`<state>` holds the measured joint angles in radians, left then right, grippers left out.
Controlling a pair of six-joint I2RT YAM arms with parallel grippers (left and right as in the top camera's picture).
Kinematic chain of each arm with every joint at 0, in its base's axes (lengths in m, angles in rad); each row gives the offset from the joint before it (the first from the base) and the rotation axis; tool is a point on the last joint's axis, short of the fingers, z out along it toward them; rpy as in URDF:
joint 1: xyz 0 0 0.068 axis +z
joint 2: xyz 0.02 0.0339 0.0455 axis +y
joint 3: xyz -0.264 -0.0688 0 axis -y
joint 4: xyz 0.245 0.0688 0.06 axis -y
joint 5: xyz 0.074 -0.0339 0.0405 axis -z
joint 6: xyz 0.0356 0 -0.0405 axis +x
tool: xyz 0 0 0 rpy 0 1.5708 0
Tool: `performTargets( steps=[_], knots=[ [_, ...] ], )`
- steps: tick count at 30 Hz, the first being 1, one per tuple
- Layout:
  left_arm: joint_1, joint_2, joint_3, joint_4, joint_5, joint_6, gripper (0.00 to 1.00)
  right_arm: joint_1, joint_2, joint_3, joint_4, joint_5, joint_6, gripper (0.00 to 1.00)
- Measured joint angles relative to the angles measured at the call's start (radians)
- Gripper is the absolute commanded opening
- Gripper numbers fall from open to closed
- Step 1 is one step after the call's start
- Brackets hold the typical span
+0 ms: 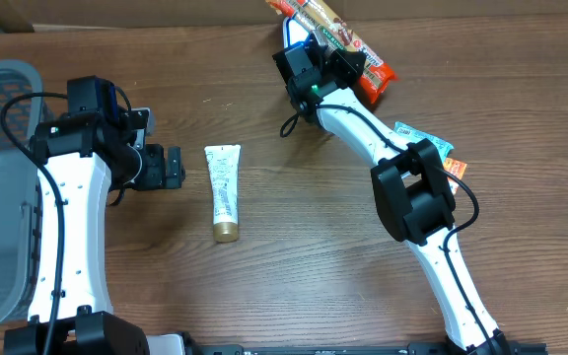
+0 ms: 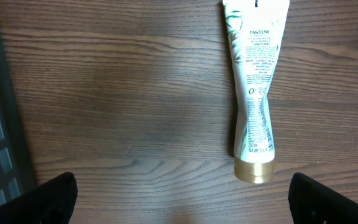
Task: Scan the item barcode
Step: 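Hold the spaghetti bag in front of the white scanner, then carry the bag right and release it beside the packets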
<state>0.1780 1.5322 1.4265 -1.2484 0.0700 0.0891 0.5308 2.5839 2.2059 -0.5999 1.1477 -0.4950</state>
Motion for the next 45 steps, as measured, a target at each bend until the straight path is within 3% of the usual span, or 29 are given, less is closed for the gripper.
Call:
performTargets(
  steps=[11, 17, 26, 30, 35, 40, 45],
  knots=[
    [0.000, 0.000, 0.000, 0.000, 0.000, 0.000, 0.99, 0.010, 0.000, 0.000, -0.017, 0.114, -0.007, 0.03],
    [0.000, 0.000, 0.000, 0.000, 0.000, 0.000, 1.00, 0.086, -0.009, 0.000, -0.228, 0.073, 0.061, 0.03],
    [0.000, 0.000, 0.000, 0.000, 0.000, 0.000, 1.00, 0.185, -0.227, -0.003, -0.683, -0.280, 0.308, 0.04],
    [0.000, 0.000, 0.000, 0.000, 0.000, 0.000, 0.99, 0.119, -0.428, -0.002, -0.825, -0.510, 0.464, 0.04],
    [0.000, 0.000, 0.000, 0.000, 0.000, 0.000, 1.00, -0.089, -0.600, 0.013, -0.941, -0.864, 0.654, 0.04],
    [0.000, 0.000, 0.000, 0.000, 0.000, 0.000, 1.00, -0.290, -0.610, -0.026, -0.834, -1.177, 0.758, 0.04],
    [0.000, 0.000, 0.000, 0.000, 0.000, 0.000, 0.99, -0.365, -0.610, -0.214, -0.652, -1.339, 0.912, 0.04]
  ],
)
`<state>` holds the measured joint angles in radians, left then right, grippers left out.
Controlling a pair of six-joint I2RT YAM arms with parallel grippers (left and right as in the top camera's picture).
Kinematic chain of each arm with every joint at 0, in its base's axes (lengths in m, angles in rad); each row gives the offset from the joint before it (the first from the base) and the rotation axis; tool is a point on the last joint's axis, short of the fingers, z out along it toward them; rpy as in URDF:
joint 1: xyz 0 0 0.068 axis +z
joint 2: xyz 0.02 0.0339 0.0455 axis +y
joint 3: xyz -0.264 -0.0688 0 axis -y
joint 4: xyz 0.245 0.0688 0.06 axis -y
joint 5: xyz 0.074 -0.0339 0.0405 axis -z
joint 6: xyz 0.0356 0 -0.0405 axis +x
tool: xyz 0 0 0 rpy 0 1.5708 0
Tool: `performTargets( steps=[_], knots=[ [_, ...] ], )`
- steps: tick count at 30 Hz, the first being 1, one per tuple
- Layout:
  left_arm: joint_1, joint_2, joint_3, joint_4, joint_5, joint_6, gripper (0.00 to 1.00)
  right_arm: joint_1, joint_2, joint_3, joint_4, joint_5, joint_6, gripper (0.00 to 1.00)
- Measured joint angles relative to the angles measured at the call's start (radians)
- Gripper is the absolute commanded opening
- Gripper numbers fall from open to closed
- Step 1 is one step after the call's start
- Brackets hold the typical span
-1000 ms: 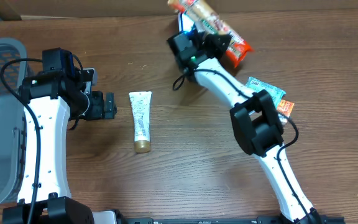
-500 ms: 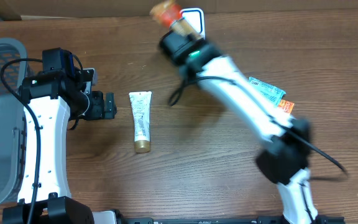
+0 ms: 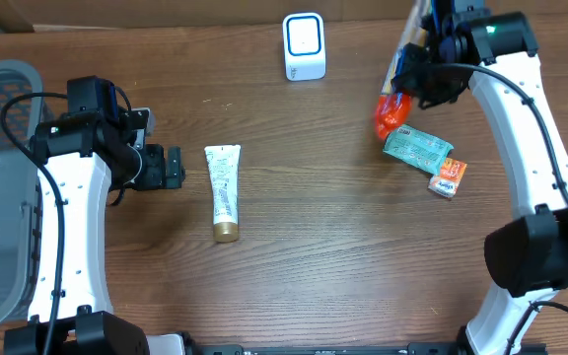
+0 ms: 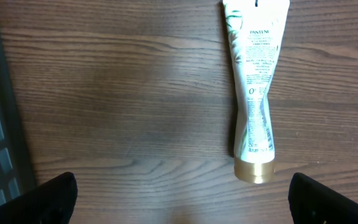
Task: Scan the item barcode
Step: 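Carry the bag right and release it beside the packets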
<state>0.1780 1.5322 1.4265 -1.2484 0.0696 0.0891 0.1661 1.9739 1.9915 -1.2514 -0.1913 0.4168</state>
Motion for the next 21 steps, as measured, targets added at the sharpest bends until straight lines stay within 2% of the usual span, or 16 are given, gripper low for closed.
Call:
performTargets(
  steps=[7, 11, 14, 21],
  knots=[
    [0.000, 0.000, 0.000, 0.000, 0.000, 0.000, 1.00, -0.014, 0.021, -0.347, 0.273, -0.091, 0.164, 0.04],
    [0.000, 0.000, 0.000, 0.000, 0.000, 0.000, 1.00, -0.014, 0.031, -0.484, 0.355, -0.095, 0.218, 0.04],
    [0.000, 0.000, 0.000, 0.000, 0.000, 0.000, 1.00, -0.022, 0.032, -0.543, 0.369, -0.078, 0.243, 0.04],
    [0.000, 0.000, 0.000, 0.000, 0.000, 0.000, 0.99, -0.108, 0.025, -0.555, 0.377, -0.078, 0.268, 0.04]
  ],
)
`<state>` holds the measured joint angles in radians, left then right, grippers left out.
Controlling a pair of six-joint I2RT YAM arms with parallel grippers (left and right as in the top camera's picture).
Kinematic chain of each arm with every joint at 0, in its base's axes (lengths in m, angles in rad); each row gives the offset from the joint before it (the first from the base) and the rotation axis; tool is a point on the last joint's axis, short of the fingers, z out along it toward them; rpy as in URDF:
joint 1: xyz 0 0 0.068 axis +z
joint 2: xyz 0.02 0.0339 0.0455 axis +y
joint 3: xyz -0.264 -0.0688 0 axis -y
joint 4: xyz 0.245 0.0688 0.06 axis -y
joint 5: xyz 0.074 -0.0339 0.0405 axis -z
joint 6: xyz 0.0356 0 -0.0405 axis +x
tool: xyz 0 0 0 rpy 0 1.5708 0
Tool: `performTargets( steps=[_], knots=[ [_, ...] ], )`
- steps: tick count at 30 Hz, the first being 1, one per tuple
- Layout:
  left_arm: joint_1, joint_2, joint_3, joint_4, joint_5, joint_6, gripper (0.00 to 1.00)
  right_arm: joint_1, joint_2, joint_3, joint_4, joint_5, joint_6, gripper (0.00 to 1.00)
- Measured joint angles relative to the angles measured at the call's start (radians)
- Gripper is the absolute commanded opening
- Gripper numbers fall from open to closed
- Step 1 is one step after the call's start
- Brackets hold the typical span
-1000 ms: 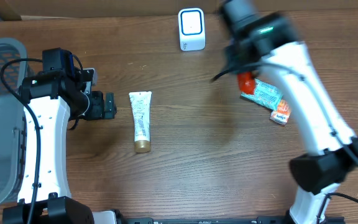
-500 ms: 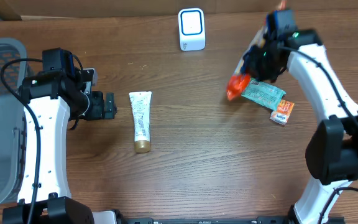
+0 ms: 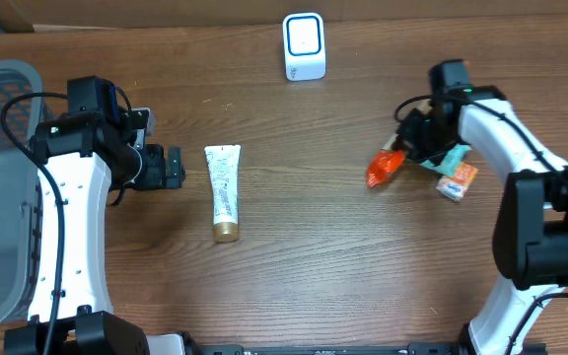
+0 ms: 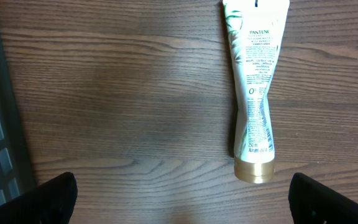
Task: Scan the item barcode
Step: 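Carry the bag right and release it beside the packets, then move the right gripper left to the white conditioner tube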
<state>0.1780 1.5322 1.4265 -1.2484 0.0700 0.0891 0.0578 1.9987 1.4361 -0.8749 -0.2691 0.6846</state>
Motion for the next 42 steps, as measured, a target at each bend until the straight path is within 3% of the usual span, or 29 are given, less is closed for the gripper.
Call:
performTargets(
  steps=[2, 3, 4, 5, 7, 19, 25, 32, 36, 42],
  knots=[
    [0.000, 0.000, 0.000, 0.000, 0.000, 0.000, 1.00, -0.042, -0.001, 0.000, -0.001, 0.001, 0.012, 0.05],
    [0.000, 0.000, 0.000, 0.000, 0.000, 0.000, 0.99, -0.064, -0.001, 0.000, -0.001, 0.004, 0.019, 0.11],
    [0.000, 0.000, 0.000, 0.000, 0.000, 0.000, 1.00, -0.084, -0.001, 0.000, -0.004, 0.007, 0.022, 0.34],
    [0.000, 0.000, 0.000, 0.000, 0.000, 0.000, 1.00, -0.100, -0.002, 0.000, -0.010, 0.007, 0.028, 0.50],
    [0.000, 0.000, 0.000, 0.000, 0.000, 0.000, 1.00, -0.129, -0.002, -0.001, -0.043, 0.019, 0.022, 0.59],
    [0.000, 0.000, 0.000, 0.000, 0.000, 0.000, 0.99, -0.154, -0.044, 0.000, -0.221, 0.041, -0.167, 0.59],
    [0.000, 0.000, 0.000, 0.000, 0.000, 0.000, 1.00, -0.154, -0.196, 0.085, -0.351, 0.042, -0.291, 0.69],
    [0.000, 0.000, 0.000, 0.000, 0.000, 0.000, 1.00, -0.143, -0.383, 0.124, -0.401, 0.008, -0.370, 0.70],
    [0.000, 0.000, 0.000, 0.000, 0.000, 0.000, 1.00, -0.059, -0.375, 0.124, -0.364, -0.048, -0.404, 0.70],
    [0.000, 0.000, 0.000, 0.000, 0.000, 0.000, 1.00, 0.217, -0.319, 0.124, -0.134, -0.112, -0.423, 0.83]
  ],
)
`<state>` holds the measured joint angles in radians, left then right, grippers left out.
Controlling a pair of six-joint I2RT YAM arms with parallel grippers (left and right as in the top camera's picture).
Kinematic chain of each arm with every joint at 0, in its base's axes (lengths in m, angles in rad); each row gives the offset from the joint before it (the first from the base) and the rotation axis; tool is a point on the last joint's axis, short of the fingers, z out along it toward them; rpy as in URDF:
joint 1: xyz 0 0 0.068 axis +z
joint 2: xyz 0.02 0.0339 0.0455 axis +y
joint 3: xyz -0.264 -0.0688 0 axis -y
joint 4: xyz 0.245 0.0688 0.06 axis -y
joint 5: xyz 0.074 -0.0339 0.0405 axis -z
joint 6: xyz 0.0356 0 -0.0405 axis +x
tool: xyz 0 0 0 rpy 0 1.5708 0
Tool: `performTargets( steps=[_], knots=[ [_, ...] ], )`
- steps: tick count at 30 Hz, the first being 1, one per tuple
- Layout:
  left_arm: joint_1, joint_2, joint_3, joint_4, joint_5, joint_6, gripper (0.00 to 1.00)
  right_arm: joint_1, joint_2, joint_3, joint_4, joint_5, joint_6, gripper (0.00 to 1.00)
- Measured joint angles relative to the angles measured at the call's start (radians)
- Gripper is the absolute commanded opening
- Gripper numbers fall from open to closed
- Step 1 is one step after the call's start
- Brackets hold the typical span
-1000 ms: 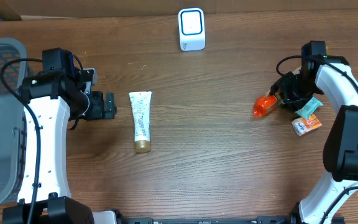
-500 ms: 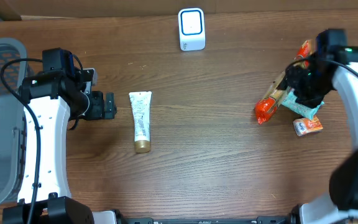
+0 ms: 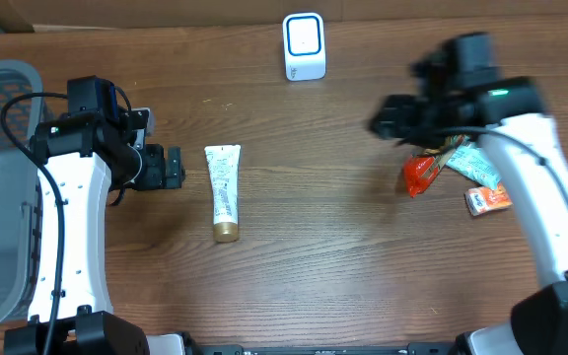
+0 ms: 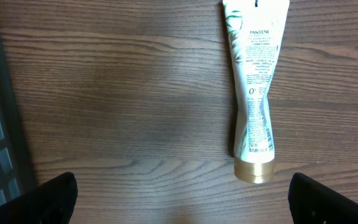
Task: Scan the item barcode
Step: 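Move the right gripper left to the white conditioner tube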
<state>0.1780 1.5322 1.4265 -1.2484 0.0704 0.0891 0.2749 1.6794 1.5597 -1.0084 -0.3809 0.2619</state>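
A white tube with a gold cap [image 3: 224, 191] lies on the wooden table, cap toward the front; the left wrist view shows the tube [image 4: 253, 93] at upper right. My left gripper [image 3: 169, 168] rests open just left of it, holding nothing, its dark fingertips [image 4: 55, 198] wide apart. The white-and-blue scanner [image 3: 305, 45] stands at the back centre. A red-ended snack pack [image 3: 419, 176] lies on the right side of the table. My right gripper [image 3: 389, 116] is blurred, up and to the left of that pack and apart from it.
A grey basket [image 3: 3, 74] fills the left edge of the table. A green packet [image 3: 473, 164] and a small orange packet [image 3: 488, 200] lie right of the snack pack, partly under my right arm.
My right gripper was down at the snack pack beside the packets; now it is higher and to the left, with the pack lying apart from it. The left arm and tube are unchanged.
My right gripper held the long snack pack over the scanner at the back. Then it had the pack at the far right, above the packets. Then it was low beside the packets with it. Now the pack lies there, free of the gripper. The left arm stayed still.
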Motion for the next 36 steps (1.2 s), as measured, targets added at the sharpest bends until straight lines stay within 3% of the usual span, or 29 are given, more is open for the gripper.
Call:
performTargets(
  steps=[4, 10, 21, 30, 36],
  knots=[
    [0.000, 0.000, 0.000, 0.000, 0.000, 0.000, 0.99, 0.169, 0.083, 0.026, 0.138, -0.037, 0.008, 0.87],
    [0.000, 0.000, 0.000, 0.000, 0.000, 0.000, 0.99, 0.321, 0.330, 0.244, 0.089, -0.025, -0.006, 1.00],
    [0.000, 0.000, 0.000, 0.000, 0.000, 0.000, 1.00, 0.494, 0.575, 0.316, 0.247, 0.042, 0.003, 1.00],
    [0.000, 0.000, 0.000, 0.000, 0.000, 0.000, 0.99, 0.551, 0.652, 0.317, 0.267, 0.048, 0.021, 0.70],
    [0.000, 0.000, 0.000, 0.000, 0.000, 0.000, 1.00, 0.552, 0.652, 0.322, 0.184, 0.079, 0.041, 0.66]
  ],
)
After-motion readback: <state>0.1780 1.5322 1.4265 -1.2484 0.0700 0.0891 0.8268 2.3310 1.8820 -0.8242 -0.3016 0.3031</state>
